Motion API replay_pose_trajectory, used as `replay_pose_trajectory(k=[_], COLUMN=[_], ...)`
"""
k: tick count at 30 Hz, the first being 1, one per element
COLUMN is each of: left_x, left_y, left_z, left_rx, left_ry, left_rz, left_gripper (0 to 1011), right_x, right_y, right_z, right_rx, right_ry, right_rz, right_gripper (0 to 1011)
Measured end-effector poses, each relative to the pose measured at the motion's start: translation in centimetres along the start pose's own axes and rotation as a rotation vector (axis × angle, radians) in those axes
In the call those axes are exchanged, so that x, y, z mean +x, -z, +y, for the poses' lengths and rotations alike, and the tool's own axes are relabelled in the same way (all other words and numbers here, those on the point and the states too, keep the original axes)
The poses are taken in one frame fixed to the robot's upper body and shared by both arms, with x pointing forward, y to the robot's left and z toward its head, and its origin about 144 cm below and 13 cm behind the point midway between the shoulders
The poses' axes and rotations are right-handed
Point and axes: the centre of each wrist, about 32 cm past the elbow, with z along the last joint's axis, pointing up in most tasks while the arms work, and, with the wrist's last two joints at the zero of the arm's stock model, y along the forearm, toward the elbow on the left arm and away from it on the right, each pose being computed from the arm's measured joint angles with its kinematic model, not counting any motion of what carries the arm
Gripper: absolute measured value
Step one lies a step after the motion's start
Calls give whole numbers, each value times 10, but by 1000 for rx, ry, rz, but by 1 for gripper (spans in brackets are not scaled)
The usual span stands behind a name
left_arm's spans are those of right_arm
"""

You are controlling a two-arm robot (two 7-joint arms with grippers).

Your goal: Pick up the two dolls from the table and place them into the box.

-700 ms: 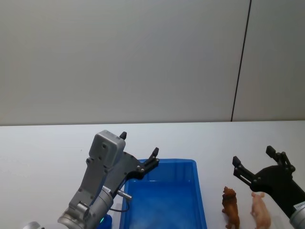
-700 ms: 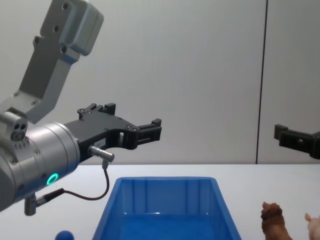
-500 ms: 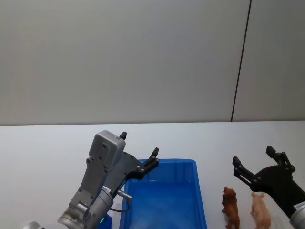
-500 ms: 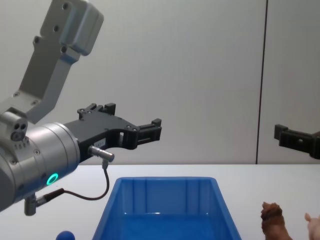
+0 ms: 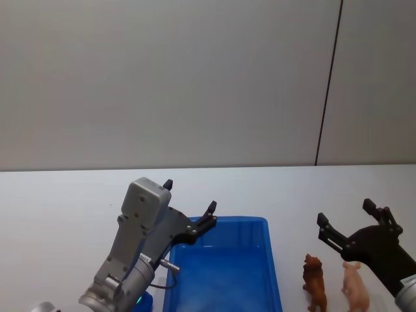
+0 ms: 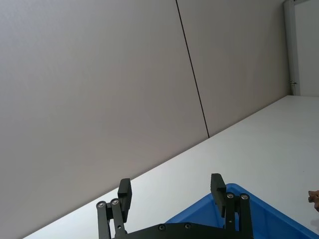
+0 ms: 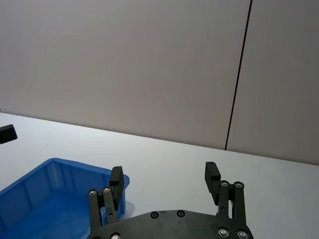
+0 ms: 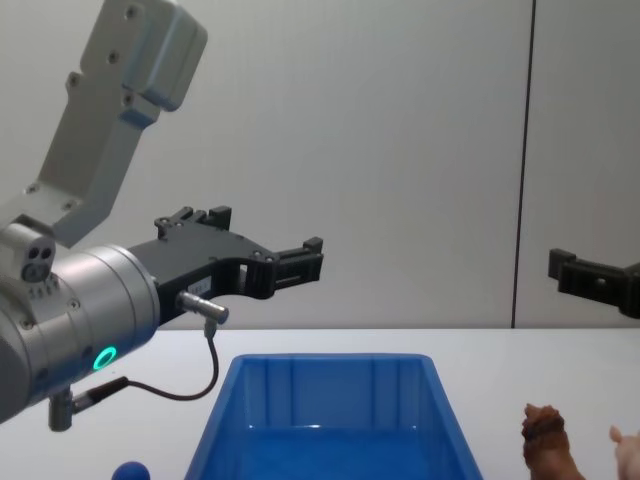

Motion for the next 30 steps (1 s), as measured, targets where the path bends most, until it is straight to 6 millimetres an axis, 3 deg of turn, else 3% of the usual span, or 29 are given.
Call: replay_pose_trajectory(k=[30], left_x=[0], left_y=[0], left_z=[0], left_rx=[0], left_ry=[0], left_rz=[0], left_gripper=[1001], right_x=[0], right_y=[0], right_z=[0], right_rx=[-5], right_ry=[5], right_rz=[2], right_gripper=[1001])
